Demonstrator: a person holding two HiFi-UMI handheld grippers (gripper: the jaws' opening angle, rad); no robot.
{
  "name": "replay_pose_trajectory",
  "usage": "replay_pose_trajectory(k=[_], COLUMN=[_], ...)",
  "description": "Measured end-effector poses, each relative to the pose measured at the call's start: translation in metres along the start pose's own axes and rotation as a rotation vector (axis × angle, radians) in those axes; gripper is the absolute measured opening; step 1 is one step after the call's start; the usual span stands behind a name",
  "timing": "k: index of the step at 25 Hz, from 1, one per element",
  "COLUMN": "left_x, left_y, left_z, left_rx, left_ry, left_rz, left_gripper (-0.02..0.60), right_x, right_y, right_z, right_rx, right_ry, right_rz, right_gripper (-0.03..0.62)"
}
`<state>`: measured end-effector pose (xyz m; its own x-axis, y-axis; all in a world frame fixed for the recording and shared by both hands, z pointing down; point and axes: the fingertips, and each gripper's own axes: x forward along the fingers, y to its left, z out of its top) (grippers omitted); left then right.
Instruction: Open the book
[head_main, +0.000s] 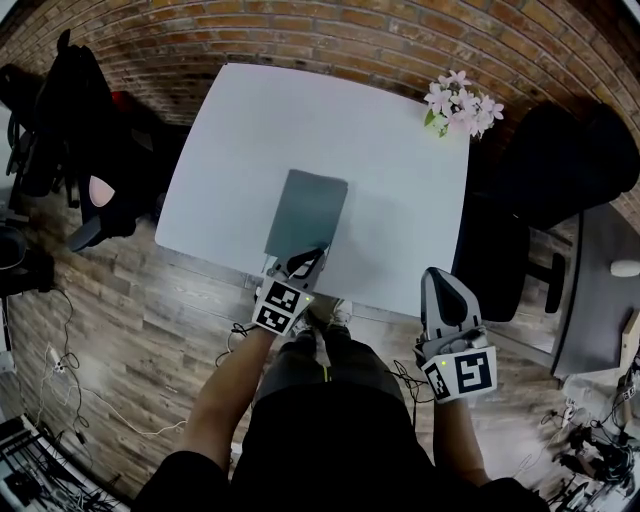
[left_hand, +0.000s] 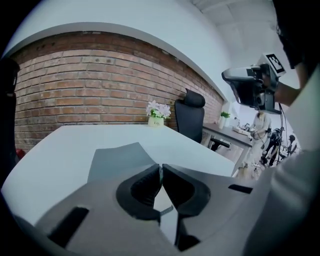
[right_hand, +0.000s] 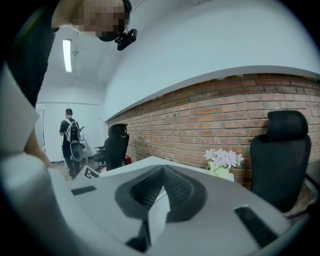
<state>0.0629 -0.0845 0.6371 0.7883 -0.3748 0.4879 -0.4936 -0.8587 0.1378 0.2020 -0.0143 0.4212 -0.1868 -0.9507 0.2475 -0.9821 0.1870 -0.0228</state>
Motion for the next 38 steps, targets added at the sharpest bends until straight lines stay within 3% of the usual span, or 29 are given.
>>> replay_pose_trajectory(k=[16,25,38], left_x=[-0.04,-0.064,-0.111], left_y=[0.035,0.061,0.12], left_z=[0.058,0.075,0.08], left_rx=[-0.192,-0.26,-0.342], left_ry=[-0.202,-0.289,-0.39], left_rz=[0.081,0.138,0.277], left_gripper=[0.035,0.035,0.035], right_x=[0.026,0.047,0.073], right_y=[0.014,0.021,0.037], right_z=[0.013,0.021,0.032], right_rx=[-0.022,-0.034,-0.059], right_ry=[-0.027,-0.033,-0.04], right_rz=[0.065,0.098,0.137], right_gripper=[0.011,0.011,0.011])
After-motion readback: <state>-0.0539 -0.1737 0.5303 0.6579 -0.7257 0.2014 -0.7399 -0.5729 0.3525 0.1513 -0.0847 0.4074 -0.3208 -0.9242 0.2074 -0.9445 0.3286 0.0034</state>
